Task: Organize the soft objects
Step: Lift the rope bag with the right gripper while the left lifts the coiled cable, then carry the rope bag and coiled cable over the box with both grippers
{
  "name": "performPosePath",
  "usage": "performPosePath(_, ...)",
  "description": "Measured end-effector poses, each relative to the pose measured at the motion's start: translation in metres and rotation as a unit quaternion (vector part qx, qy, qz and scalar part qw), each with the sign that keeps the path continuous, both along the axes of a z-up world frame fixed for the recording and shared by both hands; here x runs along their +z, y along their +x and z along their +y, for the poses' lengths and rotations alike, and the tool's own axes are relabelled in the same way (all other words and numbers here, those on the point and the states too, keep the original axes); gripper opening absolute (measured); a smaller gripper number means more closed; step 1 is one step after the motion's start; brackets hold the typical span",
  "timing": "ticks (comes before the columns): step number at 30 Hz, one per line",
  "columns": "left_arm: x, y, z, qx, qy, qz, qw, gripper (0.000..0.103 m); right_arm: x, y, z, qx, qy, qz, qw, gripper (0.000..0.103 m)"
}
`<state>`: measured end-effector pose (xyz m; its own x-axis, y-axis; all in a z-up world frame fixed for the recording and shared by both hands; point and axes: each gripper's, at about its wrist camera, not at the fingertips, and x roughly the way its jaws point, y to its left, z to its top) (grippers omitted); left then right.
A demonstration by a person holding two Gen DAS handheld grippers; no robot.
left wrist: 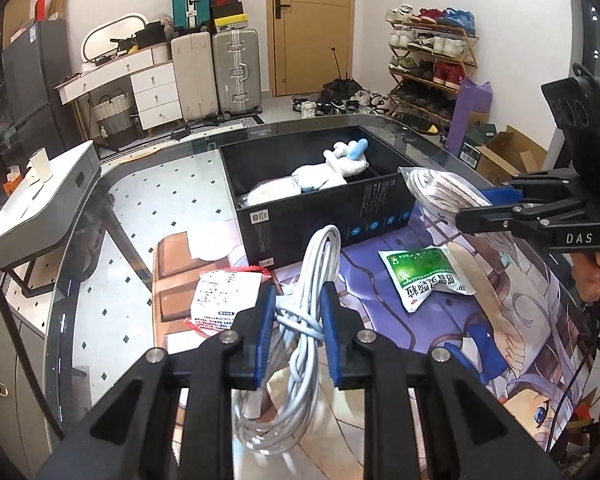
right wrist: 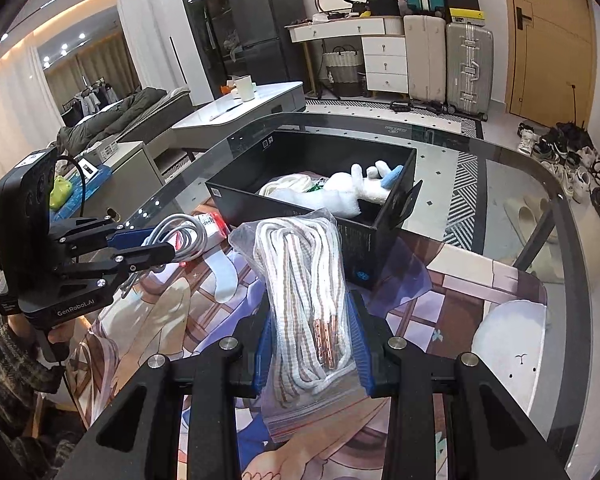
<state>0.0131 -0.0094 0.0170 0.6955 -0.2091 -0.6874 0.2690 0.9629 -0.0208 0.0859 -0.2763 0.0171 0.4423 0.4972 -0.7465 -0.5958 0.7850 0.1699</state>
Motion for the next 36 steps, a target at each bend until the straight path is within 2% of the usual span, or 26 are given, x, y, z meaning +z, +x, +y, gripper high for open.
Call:
performPosePath(5,0.008,0.002,0.006,0.026,-0.01,-0.025,0.9993,0.021,0.008,0.001,-0.001,-0.012,0.012,-0.013,1.0,0.034)
performPosePath(14,0.021,0.003,0.009,0.052,-0.005,-0.062,0.9967,0.021,0.019,0.001,0.005,-0.017,0.025,-0.028,0.999,0.034)
performPosePath(36,0.06,0.01,0.006,0.097,-0.005,-0.12,0.988,0.021,0.068,0.01,0.012,-0.036,0.054,-0.065,0.996,0.034)
